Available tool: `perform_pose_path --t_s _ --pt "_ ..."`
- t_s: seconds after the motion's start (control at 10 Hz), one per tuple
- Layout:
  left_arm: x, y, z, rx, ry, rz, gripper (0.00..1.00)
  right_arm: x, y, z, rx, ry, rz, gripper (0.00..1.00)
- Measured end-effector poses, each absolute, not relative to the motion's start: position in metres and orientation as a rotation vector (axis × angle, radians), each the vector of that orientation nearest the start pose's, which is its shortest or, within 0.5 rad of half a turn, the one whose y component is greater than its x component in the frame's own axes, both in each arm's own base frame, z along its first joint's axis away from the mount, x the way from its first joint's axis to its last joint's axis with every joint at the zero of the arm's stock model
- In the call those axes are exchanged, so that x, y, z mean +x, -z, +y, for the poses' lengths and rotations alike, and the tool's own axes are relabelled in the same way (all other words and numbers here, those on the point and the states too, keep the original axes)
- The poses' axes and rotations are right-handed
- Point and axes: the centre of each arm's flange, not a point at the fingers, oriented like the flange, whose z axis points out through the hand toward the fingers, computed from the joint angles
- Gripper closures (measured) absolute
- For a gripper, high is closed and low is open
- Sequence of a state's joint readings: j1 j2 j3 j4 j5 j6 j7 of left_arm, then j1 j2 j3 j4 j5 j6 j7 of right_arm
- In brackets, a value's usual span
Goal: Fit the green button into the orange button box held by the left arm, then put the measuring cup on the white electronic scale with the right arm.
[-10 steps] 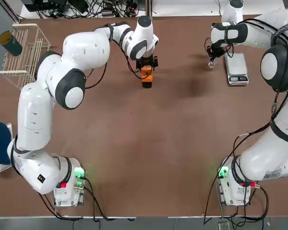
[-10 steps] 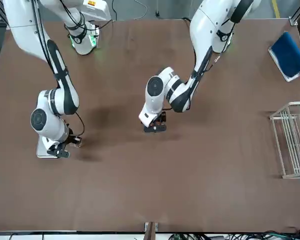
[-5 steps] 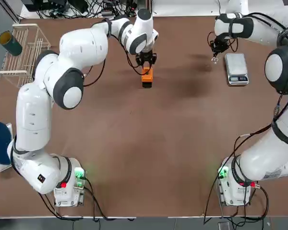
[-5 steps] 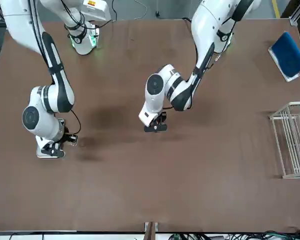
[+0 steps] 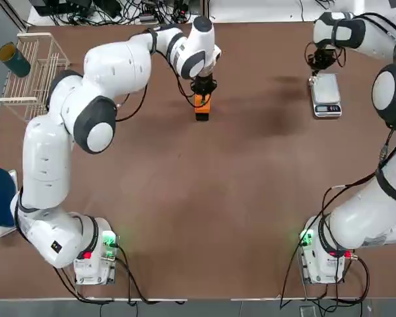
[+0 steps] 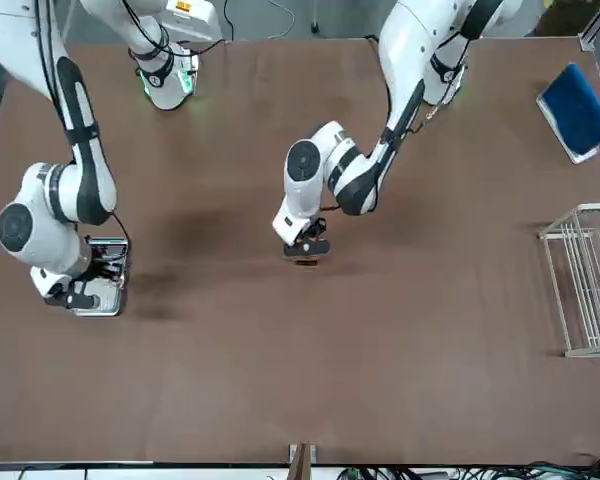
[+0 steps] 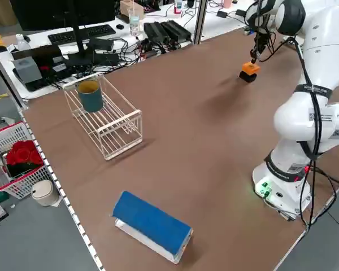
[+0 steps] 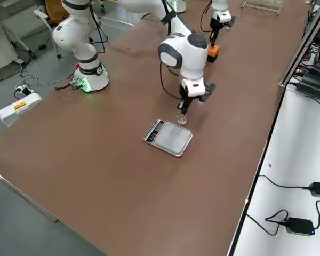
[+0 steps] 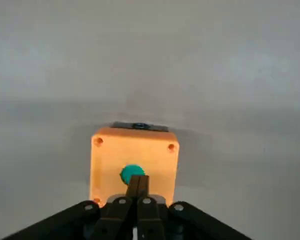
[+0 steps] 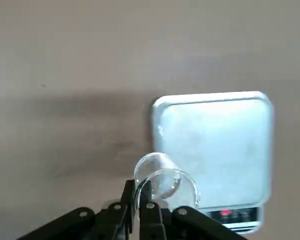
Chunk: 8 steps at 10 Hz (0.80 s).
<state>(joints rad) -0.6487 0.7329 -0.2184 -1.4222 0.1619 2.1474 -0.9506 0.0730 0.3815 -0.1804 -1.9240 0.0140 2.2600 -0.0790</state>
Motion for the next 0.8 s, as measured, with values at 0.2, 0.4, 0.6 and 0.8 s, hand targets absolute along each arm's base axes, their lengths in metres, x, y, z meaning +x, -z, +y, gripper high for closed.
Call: perform_pose_path --t_s 0.2,0.4,0.6,0.8 --pt "0.497 -0.267 -0.527 -3.147 -0.009 -0.08 0.99 0.612 -0.293 -0.096 -3.211 -0.021 -0.037 0.93" --pt "0.501 -0.266 -0.523 -3.146 -0.009 -0.09 0.99 0.608 -0.287 -0.112 -3.22 0.042 -0.07 0.93" --pt "0.504 -0.266 -0.521 -3.147 -0.003 -0.098 0.99 0.604 -0.279 -0.113 -3.225 0.078 -0.071 0.93" --pt "0.505 -0.268 -0.522 -3.161 0.014 -0.099 0.99 0.603 -0.277 -0.114 -3.228 0.11 -0.071 0.93"
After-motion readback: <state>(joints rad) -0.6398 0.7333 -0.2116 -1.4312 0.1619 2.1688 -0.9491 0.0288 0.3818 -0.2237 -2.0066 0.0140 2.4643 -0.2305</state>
